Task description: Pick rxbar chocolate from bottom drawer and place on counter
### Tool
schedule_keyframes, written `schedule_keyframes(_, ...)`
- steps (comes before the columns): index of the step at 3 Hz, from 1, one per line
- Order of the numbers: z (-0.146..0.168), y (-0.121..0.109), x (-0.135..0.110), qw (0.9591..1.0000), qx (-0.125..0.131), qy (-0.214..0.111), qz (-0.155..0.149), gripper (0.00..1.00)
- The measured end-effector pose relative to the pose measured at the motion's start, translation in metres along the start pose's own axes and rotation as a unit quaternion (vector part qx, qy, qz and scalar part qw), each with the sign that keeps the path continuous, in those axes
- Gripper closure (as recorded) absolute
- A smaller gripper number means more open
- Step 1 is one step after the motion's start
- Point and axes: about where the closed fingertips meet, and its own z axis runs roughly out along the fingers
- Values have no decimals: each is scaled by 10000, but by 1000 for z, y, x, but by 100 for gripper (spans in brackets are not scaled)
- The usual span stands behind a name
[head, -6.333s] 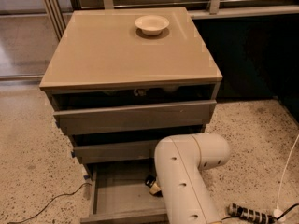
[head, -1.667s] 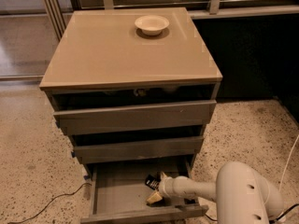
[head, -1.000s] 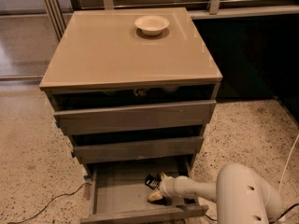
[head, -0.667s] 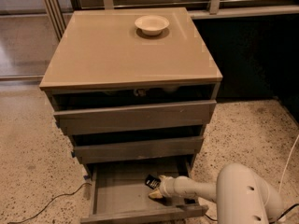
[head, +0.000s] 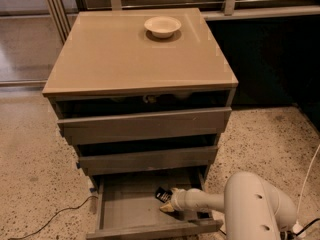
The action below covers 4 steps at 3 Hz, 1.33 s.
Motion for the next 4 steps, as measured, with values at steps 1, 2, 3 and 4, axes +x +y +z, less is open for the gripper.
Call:
schedule_keyframes(1, 0, 0, 0, 10000, 2, 7, 4, 35)
schedule_keyframes(2, 1, -1, 1, 10000, 8, 24, 5, 40)
schedule_keyframes(3, 1, -2, 1, 10000, 12, 30, 5, 48)
schedule_keyframes(4, 1, -2, 1, 10000, 17, 36, 4, 55)
